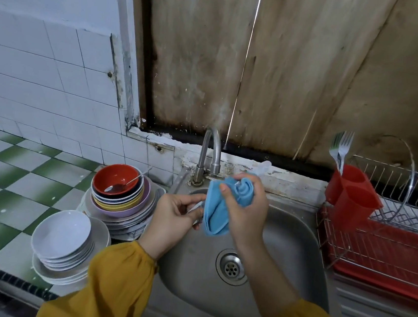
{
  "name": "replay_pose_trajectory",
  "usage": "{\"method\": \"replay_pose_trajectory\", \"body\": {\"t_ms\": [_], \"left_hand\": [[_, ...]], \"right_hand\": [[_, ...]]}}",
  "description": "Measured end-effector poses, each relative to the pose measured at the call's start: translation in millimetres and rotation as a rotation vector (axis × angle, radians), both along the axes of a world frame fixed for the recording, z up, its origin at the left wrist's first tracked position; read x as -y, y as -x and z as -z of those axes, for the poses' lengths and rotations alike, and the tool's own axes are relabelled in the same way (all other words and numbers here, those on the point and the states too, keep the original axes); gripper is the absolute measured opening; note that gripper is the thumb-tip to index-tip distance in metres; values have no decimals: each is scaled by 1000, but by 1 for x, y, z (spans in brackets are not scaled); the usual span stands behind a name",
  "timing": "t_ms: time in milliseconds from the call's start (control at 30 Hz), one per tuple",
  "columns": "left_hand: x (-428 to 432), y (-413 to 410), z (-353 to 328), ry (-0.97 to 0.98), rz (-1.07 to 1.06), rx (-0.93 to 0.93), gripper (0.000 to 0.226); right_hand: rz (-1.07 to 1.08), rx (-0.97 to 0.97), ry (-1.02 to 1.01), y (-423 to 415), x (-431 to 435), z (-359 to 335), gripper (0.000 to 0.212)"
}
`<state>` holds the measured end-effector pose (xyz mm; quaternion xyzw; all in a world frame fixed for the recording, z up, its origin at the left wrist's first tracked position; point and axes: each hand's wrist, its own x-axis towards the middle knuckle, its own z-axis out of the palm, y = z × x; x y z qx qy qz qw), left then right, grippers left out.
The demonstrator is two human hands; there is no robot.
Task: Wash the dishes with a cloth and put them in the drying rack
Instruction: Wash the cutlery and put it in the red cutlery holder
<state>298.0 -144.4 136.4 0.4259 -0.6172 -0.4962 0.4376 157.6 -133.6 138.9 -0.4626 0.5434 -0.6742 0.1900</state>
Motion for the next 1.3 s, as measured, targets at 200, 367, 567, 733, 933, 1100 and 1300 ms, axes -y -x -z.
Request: {"method": "replay_pose_trajectory", "body": {"t_ms": [200, 367, 567, 733, 933, 1100, 1300], "left_hand": [[2, -3, -8, 21, -4, 30, 31], [7, -6, -10, 42, -22, 84, 29], [6, -7, -9, 23, -14, 127, 30], [9, -2, -13, 30, -25, 108, 28], [11, 13, -14, 32, -15, -25, 34], [8, 7, -19, -51, 17, -65, 42], [31, 10, -54, 110, 7, -23, 32]], "right_hand": [[142, 212, 54, 31, 15, -28, 26], [68, 261, 57, 23, 11, -23, 28], [96, 291, 37, 32, 11, -15, 40], [112, 365, 114, 28, 13, -27, 50], [-46, 176, 48, -12, -2, 6, 60], [-56, 117, 33, 6, 4, -8, 55], [-339, -189, -56, 5, -5, -10, 59]]}}
